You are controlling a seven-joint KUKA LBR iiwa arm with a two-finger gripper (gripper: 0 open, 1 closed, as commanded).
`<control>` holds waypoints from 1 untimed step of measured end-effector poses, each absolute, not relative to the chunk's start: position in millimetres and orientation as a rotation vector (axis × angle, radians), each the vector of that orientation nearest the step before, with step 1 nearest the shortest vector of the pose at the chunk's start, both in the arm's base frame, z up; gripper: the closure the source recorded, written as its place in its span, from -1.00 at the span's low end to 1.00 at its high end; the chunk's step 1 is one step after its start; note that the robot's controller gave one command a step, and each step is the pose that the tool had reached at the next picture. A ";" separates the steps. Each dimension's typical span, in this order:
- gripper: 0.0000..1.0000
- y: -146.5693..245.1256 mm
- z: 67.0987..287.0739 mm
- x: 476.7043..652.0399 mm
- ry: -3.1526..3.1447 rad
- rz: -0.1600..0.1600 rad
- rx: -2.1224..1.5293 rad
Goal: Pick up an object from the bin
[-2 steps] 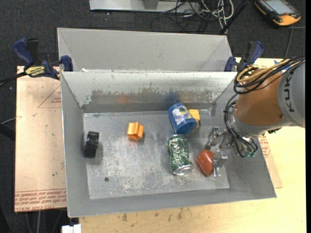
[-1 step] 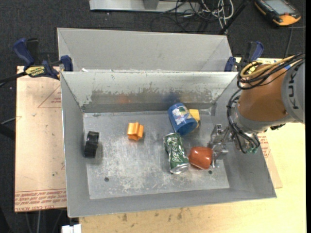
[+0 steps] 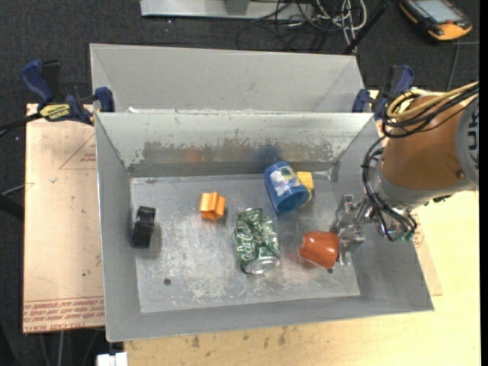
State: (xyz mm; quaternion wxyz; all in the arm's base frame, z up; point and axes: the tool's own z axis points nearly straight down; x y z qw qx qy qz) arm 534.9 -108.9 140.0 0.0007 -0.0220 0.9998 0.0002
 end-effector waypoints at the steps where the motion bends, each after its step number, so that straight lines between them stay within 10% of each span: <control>1: 1.00 -108.3 144.5 533.7 3.138 0.000 -0.072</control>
Offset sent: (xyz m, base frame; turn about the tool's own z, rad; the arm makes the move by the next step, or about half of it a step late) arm 0.0136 -0.0108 0.0051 0.0247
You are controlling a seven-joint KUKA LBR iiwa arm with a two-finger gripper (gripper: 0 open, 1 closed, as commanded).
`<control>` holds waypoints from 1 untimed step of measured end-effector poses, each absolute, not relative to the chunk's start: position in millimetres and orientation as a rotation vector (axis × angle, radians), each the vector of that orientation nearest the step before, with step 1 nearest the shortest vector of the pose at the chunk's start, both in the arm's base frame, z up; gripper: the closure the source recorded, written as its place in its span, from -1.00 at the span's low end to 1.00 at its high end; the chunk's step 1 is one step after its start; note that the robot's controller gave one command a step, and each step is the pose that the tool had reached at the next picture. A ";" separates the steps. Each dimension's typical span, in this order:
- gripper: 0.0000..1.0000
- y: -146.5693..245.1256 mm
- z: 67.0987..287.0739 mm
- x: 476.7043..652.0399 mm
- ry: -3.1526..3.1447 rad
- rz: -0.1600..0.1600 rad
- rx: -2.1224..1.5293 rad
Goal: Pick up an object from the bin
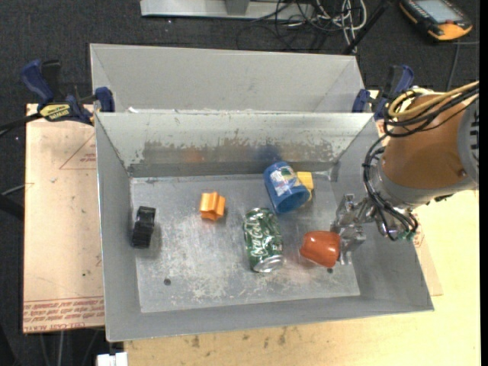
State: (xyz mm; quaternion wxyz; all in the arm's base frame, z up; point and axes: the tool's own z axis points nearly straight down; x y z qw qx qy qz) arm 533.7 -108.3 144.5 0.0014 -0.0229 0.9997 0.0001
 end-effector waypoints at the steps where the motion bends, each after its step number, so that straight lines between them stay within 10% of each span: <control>1: 1.00 -114.1 155.6 544.1 3.134 -0.001 -0.047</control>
Offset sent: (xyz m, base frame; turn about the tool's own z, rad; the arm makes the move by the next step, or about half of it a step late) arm -0.0061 -0.0032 0.1236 0.0098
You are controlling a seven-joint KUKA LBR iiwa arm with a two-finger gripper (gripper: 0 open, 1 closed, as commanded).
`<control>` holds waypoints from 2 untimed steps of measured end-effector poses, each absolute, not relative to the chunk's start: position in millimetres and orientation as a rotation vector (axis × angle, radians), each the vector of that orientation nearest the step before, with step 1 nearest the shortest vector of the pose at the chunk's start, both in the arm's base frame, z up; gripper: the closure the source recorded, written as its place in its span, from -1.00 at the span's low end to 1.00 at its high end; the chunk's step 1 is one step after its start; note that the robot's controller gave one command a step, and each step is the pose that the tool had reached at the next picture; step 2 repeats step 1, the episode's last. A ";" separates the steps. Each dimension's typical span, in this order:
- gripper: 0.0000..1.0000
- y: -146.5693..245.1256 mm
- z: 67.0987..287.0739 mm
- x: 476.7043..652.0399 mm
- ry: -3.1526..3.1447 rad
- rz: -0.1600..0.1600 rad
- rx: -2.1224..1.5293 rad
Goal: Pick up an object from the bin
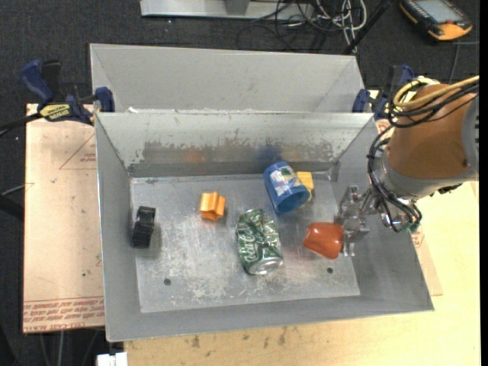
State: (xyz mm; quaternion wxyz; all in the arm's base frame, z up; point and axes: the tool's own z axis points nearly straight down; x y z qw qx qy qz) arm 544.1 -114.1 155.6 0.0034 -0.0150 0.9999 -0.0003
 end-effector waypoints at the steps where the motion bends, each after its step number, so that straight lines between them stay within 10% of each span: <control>1: 1.00 -110.8 268.2 528.8 3.138 0.000 -0.056; 2: 1.00 -110.8 268.2 528.8 3.138 0.000 -0.056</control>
Offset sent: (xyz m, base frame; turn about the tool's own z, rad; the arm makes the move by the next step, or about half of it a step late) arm 0.0000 0.0000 0.0000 0.0000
